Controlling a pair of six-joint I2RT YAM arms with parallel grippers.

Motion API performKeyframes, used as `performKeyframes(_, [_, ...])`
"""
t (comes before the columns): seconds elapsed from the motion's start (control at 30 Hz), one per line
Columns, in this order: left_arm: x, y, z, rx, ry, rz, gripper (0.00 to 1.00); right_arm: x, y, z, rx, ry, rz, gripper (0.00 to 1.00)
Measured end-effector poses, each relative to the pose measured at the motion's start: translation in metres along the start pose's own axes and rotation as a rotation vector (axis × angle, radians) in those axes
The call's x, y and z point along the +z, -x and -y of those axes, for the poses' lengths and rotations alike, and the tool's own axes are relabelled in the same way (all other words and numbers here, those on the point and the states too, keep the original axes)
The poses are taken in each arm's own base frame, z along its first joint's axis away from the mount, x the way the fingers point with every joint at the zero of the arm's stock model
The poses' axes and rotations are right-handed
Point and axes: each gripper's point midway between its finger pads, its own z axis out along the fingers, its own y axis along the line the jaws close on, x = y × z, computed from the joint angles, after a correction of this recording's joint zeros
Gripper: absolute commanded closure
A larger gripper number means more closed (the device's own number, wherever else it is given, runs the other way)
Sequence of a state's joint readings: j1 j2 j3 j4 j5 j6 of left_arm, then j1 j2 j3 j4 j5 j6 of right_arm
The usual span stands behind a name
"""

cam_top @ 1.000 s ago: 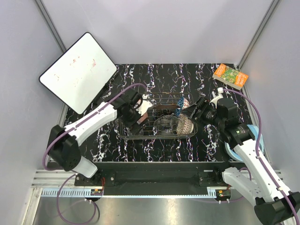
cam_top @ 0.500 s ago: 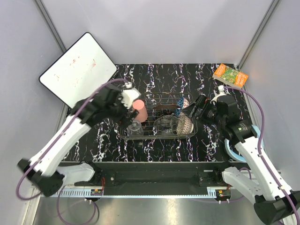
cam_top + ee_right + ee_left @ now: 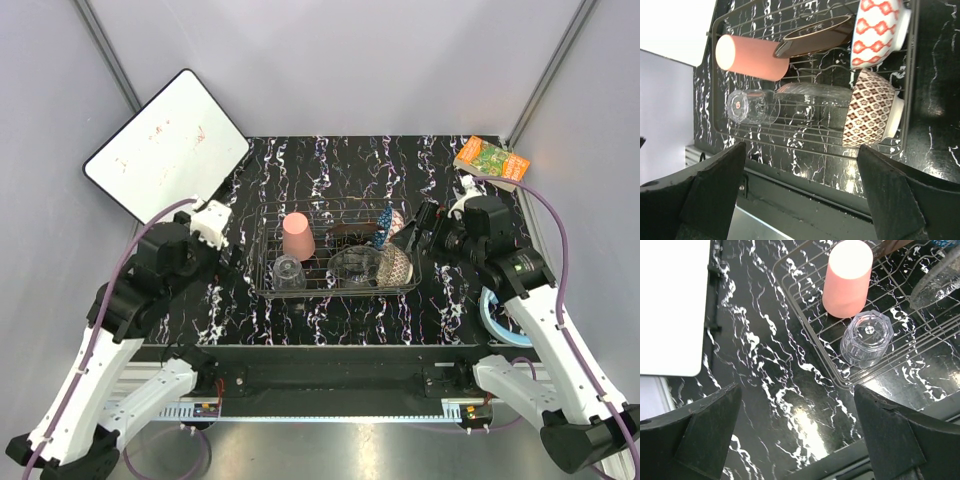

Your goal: Load the mixed dishes into the dish rack

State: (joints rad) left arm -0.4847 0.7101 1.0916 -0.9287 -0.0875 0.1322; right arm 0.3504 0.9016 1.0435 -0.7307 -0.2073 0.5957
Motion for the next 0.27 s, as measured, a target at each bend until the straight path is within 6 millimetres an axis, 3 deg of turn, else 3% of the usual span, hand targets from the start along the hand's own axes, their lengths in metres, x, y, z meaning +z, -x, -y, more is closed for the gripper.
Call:
performKeyframes(0.17, [0.0051, -0.0037, 0.0021, -0.074, -0.009, -0.041, 0.01, -0.0008, -0.0047, -0.0028, -0.021, 0.022, -0.019, 0.00])
performKeyframes(0.27, [0.0075, 0.0039, 0.0022, -0.116, -0.020, -0.036, 0.01, -0.0016, -0.0059, -0.0043, -0.039, 0.033, -0.024, 0.00])
